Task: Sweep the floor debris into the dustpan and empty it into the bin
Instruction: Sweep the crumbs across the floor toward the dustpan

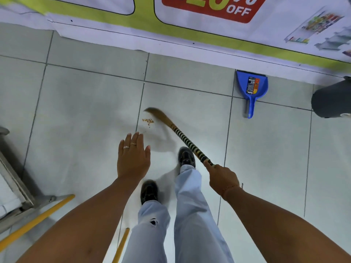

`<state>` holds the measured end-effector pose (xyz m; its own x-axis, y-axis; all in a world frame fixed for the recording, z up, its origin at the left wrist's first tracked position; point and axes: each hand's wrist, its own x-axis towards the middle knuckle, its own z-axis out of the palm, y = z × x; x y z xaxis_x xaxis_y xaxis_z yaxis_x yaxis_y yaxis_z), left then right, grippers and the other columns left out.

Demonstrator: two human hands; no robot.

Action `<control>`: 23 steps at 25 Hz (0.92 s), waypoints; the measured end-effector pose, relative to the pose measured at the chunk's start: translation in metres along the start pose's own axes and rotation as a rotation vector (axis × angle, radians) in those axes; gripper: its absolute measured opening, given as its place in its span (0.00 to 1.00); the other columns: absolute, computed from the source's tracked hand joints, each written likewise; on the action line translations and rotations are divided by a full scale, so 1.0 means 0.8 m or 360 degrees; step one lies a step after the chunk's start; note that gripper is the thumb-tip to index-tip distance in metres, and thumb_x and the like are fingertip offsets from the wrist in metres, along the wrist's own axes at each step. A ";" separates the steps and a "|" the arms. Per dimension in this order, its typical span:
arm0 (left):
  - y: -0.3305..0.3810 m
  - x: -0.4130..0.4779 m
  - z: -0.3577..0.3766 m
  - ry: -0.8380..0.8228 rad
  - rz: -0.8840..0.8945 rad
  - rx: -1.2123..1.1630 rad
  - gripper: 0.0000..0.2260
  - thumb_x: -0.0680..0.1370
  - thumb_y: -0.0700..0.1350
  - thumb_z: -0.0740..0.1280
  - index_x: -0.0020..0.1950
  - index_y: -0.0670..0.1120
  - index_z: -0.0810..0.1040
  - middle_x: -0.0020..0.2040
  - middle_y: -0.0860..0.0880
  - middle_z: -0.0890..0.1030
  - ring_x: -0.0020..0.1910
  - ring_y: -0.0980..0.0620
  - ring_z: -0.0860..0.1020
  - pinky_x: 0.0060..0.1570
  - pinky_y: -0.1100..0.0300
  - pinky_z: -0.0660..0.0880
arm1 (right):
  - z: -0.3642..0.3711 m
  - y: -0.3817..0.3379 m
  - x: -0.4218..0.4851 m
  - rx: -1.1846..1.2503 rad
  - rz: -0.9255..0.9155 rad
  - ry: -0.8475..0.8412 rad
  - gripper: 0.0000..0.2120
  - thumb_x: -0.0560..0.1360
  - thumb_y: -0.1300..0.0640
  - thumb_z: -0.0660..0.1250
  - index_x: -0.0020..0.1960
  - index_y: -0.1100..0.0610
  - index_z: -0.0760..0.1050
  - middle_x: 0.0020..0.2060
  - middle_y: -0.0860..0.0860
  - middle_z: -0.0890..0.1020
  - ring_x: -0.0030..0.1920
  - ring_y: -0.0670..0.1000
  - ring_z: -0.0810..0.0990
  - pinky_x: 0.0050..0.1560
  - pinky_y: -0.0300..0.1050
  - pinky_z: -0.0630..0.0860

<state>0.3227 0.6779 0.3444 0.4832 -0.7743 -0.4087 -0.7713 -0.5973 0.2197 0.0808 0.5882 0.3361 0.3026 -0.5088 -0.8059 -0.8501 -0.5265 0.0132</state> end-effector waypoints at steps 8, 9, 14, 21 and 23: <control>-0.072 -0.056 0.002 0.0029 0.0082 0.0071 0.20 0.77 0.46 0.59 0.64 0.36 0.72 0.62 0.37 0.78 0.64 0.36 0.73 0.63 0.41 0.69 | 0.075 -0.084 -0.032 0.0628 0.0550 -0.0278 0.18 0.78 0.56 0.55 0.65 0.58 0.73 0.62 0.59 0.77 0.61 0.60 0.77 0.60 0.50 0.75; -0.077 -0.058 0.008 0.0011 0.0078 0.0059 0.19 0.76 0.45 0.62 0.64 0.35 0.72 0.62 0.37 0.78 0.65 0.36 0.73 0.64 0.41 0.69 | 0.084 -0.105 -0.029 0.0658 0.0518 -0.0316 0.18 0.78 0.56 0.56 0.65 0.58 0.73 0.62 0.59 0.77 0.62 0.59 0.76 0.60 0.50 0.75; -0.093 -0.069 0.039 -0.0073 0.0115 0.0106 0.19 0.76 0.45 0.62 0.63 0.35 0.73 0.61 0.36 0.79 0.63 0.35 0.74 0.62 0.41 0.70 | 0.106 -0.188 -0.006 0.0757 0.0423 -0.0305 0.17 0.78 0.58 0.56 0.63 0.61 0.74 0.60 0.58 0.80 0.60 0.58 0.78 0.56 0.47 0.75; -0.103 -0.074 0.044 -0.0024 0.0097 0.0057 0.20 0.78 0.44 0.63 0.67 0.36 0.69 0.66 0.36 0.74 0.68 0.36 0.69 0.68 0.42 0.64 | 0.096 -0.221 0.002 0.0935 0.0399 -0.0176 0.17 0.77 0.59 0.56 0.65 0.60 0.72 0.59 0.58 0.79 0.59 0.59 0.78 0.53 0.46 0.74; -0.104 -0.077 0.042 -0.0001 0.0083 0.0048 0.20 0.78 0.44 0.63 0.67 0.35 0.69 0.66 0.36 0.75 0.68 0.36 0.69 0.68 0.42 0.64 | 0.093 -0.221 -0.015 0.0980 0.0382 -0.0080 0.19 0.76 0.61 0.56 0.66 0.58 0.69 0.57 0.59 0.80 0.58 0.60 0.78 0.52 0.48 0.74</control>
<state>0.3434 0.7821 0.3215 0.4417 -0.8042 -0.3977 -0.8076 -0.5495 0.2141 0.1950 0.7379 0.2990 0.0665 -0.5233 -0.8496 -0.9870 0.0904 -0.1329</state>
